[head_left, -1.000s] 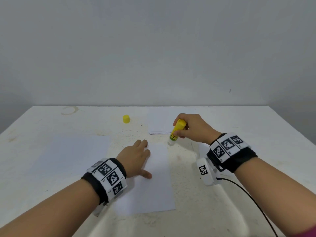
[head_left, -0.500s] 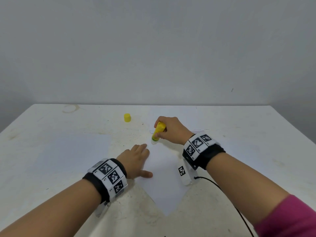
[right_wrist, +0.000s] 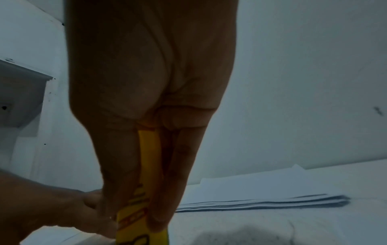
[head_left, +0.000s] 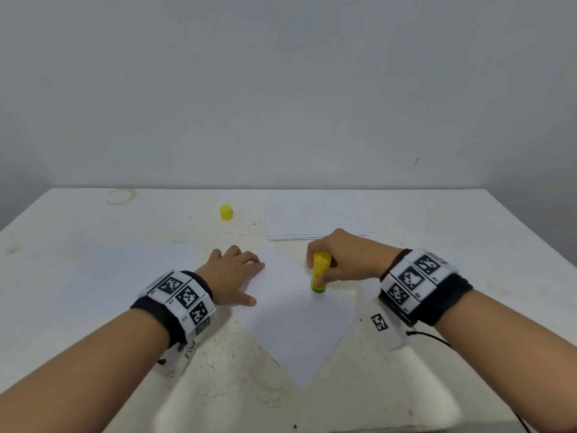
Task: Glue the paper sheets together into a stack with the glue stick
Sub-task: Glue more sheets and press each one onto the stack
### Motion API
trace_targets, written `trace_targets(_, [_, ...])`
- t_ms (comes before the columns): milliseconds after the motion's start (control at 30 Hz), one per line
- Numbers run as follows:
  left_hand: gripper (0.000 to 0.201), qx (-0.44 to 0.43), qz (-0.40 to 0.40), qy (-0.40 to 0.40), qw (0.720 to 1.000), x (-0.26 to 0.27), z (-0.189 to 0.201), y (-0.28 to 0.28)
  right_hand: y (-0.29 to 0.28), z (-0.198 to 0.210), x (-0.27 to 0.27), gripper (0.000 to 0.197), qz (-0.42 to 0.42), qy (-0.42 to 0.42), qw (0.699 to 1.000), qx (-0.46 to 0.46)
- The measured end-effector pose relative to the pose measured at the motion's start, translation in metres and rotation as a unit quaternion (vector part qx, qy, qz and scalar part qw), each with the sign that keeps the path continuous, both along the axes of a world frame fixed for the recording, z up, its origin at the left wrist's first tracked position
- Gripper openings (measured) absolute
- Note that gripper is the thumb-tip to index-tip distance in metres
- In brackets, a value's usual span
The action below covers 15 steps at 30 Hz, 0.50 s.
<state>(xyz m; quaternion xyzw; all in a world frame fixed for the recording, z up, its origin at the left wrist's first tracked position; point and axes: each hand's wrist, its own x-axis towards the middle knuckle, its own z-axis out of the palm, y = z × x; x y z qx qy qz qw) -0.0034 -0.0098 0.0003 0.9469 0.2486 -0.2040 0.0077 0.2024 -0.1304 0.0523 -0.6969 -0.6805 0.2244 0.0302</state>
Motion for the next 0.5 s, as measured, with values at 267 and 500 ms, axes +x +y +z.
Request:
trace_targets(267, [0.076,-0.025,-0.008,0.019,0.999,-0.006,-0.001,0.002,-0.032,0.003,0.017,0.018,0.014,0.011,0.999,-0.045])
trace_targets(500, [0.063,-0.012,-0.013,-0.003,1.000,-0.018,-0.002,0.007,-0.027,0.022,0.041,0.020,-0.092,0.124,0.987,0.033])
